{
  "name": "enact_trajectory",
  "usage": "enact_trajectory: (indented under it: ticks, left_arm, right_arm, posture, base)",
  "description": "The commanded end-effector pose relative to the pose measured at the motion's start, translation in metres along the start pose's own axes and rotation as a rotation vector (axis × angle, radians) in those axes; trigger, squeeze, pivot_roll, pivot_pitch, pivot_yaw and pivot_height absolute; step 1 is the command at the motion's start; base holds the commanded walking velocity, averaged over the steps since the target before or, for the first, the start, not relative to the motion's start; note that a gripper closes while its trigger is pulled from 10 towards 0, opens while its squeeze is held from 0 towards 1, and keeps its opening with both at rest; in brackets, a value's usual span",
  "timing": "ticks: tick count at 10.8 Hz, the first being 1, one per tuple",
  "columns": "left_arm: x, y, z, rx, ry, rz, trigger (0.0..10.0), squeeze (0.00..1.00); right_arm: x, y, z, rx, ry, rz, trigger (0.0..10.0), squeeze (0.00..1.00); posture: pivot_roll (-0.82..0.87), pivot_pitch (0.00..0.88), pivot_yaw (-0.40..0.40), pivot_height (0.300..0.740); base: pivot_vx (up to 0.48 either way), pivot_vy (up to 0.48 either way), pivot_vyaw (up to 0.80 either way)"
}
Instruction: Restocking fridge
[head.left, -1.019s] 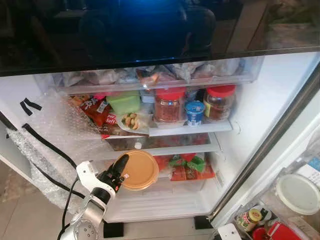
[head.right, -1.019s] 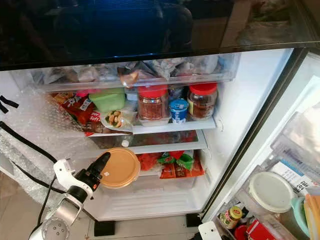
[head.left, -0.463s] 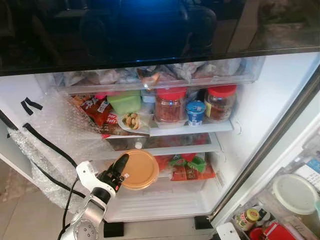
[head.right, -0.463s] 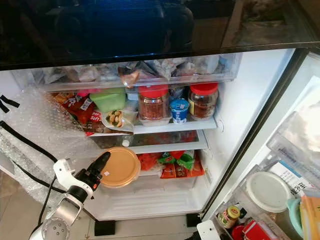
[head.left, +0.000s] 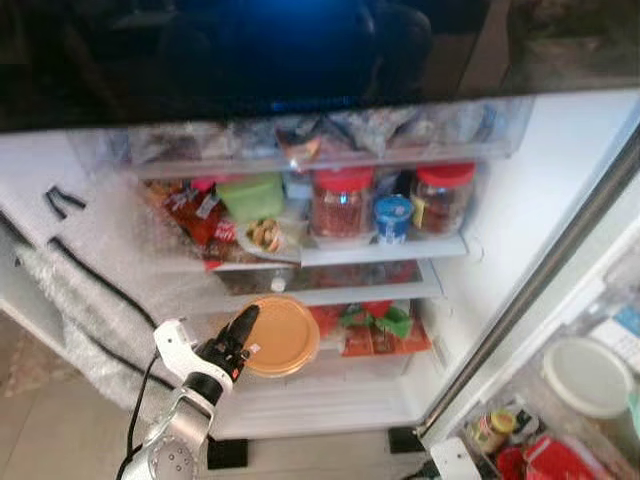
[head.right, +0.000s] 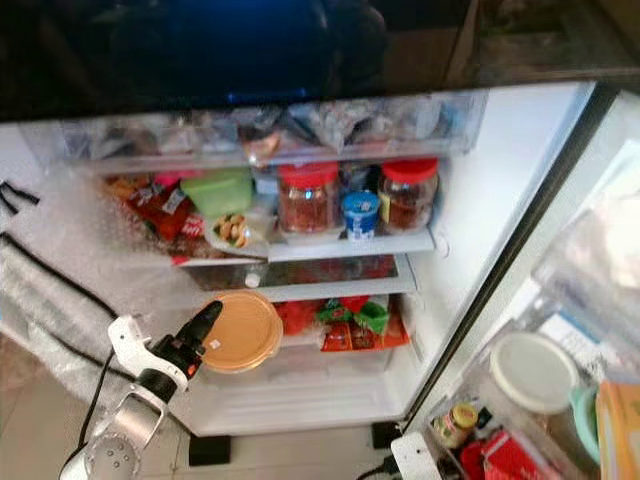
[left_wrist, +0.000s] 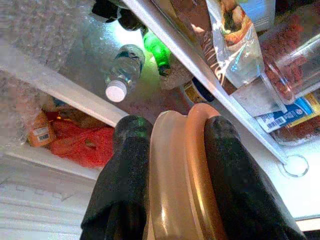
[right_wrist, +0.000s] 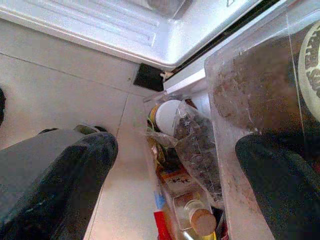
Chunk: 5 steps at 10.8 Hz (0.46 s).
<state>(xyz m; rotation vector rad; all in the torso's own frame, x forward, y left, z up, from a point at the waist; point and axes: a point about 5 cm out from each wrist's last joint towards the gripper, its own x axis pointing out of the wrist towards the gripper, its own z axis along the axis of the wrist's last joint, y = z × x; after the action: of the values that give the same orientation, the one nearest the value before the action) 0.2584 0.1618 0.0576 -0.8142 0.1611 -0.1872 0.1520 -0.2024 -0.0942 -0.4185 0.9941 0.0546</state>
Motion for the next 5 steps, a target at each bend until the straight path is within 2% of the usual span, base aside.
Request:
enact_trajectory:
  ticks: [1,5]
  left_arm:
    - [0.0025,-0.0047,0.0005,-0.01,-0.018,-0.007,10.0,0.0]
    - [0.0033,-0.0054,0.0008,-0.007,-0.021,-0.01,10.0,0.0]
  right_arm:
    - [-0.0005,0.0,-0.0018,-0.005,0.003,-0.004,10.0,0.0]
    - [-0.0001,0.0027,0.0013,-0.002,-0.007,-0.003,10.0,0.0]
  posture:
    - [-0.1,0.034,0.036,0.686]
    - [-0.1,0.035,0.036,0.686]
  base:
    - [0.0,0.0,0.0]
    - [0.0,0.0,0.0]
